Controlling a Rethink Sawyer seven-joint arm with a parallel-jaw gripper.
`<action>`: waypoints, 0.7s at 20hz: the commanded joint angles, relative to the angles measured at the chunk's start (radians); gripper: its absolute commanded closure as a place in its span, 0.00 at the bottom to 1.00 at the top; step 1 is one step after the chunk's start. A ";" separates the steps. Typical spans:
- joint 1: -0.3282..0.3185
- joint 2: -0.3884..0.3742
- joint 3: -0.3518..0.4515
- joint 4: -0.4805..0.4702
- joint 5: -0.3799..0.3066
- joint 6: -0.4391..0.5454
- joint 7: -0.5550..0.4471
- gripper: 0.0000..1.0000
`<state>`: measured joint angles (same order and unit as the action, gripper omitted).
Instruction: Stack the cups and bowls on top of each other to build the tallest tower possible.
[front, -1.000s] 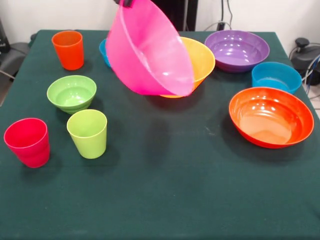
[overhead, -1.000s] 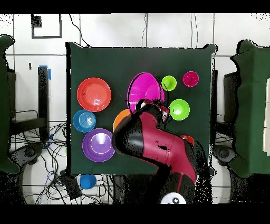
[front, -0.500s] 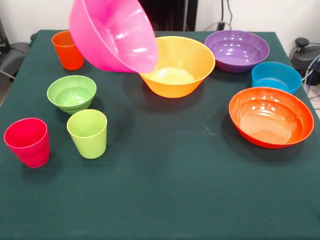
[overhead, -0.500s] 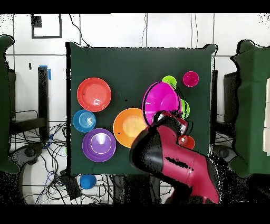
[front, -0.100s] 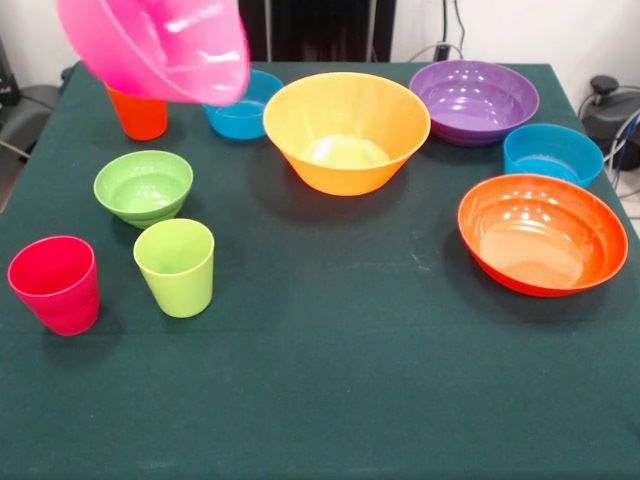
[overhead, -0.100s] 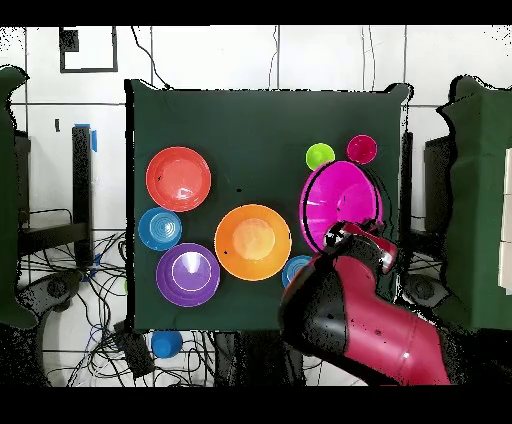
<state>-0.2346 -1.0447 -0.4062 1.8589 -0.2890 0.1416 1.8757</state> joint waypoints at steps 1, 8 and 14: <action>-0.114 -0.061 0.144 -0.018 -0.185 -0.008 -0.151 1.00; -0.121 0.026 0.061 -0.041 -0.339 -0.205 -0.021 1.00; -0.089 0.166 -0.087 -0.029 -0.308 -0.483 0.001 1.00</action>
<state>-0.3482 -1.0320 -0.4495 1.8329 -0.5398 -0.1056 1.8757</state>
